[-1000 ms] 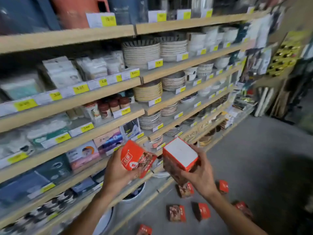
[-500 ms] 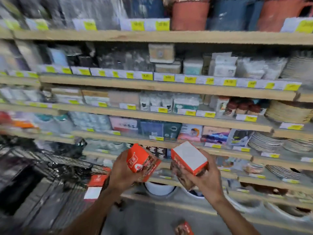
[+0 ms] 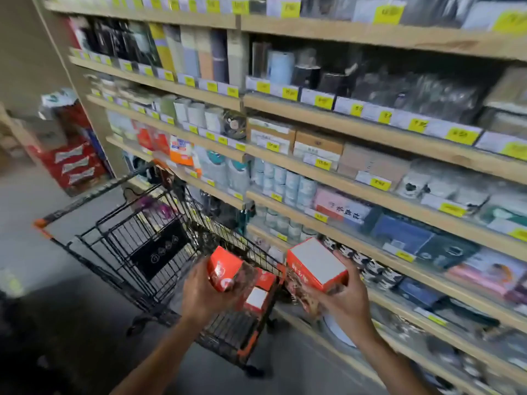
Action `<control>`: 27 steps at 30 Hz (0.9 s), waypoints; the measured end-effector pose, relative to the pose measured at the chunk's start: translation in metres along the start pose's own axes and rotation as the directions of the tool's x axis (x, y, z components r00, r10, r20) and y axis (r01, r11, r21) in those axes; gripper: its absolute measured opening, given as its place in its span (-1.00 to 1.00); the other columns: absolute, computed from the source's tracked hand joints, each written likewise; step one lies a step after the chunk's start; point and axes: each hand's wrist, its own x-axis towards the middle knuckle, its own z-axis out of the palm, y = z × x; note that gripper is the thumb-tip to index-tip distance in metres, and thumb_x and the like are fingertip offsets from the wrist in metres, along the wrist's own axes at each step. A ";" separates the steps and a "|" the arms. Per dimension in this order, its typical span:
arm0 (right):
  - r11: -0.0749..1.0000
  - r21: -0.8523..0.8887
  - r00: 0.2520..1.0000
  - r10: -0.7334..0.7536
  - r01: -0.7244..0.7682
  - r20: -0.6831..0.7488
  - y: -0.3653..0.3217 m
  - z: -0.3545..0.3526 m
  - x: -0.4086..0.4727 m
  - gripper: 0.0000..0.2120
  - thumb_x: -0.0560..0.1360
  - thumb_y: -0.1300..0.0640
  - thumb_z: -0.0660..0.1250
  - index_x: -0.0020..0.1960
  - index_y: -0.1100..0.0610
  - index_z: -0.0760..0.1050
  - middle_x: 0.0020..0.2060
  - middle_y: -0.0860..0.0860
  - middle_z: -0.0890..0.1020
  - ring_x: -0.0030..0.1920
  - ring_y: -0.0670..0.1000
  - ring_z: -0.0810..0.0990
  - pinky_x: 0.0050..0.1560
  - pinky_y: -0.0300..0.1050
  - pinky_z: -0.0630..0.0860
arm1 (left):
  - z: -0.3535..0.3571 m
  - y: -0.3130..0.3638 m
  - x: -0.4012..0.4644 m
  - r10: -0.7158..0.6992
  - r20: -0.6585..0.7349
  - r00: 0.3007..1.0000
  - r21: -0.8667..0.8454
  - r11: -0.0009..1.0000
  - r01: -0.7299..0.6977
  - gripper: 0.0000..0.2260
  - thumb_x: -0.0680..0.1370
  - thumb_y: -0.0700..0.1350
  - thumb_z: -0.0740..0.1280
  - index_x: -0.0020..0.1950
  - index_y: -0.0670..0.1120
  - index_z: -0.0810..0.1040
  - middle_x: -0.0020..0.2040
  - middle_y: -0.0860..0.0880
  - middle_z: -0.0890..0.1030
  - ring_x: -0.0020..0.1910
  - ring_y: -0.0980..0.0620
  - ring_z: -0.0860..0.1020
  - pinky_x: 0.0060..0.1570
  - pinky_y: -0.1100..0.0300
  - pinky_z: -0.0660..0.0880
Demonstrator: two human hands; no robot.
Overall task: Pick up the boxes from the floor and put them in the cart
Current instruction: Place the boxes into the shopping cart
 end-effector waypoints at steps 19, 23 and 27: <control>0.979 -0.199 0.893 0.053 0.041 0.447 0.104 0.198 0.216 -0.11 0.13 -0.12 0.72 0.37 -0.03 0.43 0.23 0.02 0.49 0.24 -0.01 0.49 0.13 -0.25 0.45 | 0.023 -0.102 0.125 -0.456 -0.237 0.858 -0.144 0.890 0.433 0.02 0.03 0.31 0.59 0.41 0.03 0.35 0.21 0.12 0.54 0.17 0.10 0.54 0.22 -0.01 0.54; 0.966 -0.253 0.860 0.083 0.055 0.504 0.156 0.238 0.248 -0.11 0.18 0.12 0.74 0.38 -0.07 0.36 0.22 0.00 0.45 0.22 -0.09 0.43 0.10 -0.57 0.32 | 0.044 -0.121 0.163 -0.508 -0.247 0.826 -0.120 0.861 0.494 -0.03 0.06 0.25 0.61 0.40 0.04 0.36 0.20 0.07 0.55 0.16 0.04 0.54 0.19 -0.02 0.54; 0.944 -0.328 0.843 0.141 0.044 0.518 0.196 0.269 0.265 -0.11 0.19 0.06 0.72 0.42 0.01 0.38 0.25 0.00 0.42 0.29 -0.02 0.44 0.20 -0.31 0.46 | 0.060 -0.145 0.191 -0.546 -0.235 0.804 -0.108 0.837 0.537 -0.02 0.05 0.28 0.58 0.39 -0.04 0.39 0.18 -0.01 0.56 0.12 -0.01 0.55 0.16 -0.14 0.56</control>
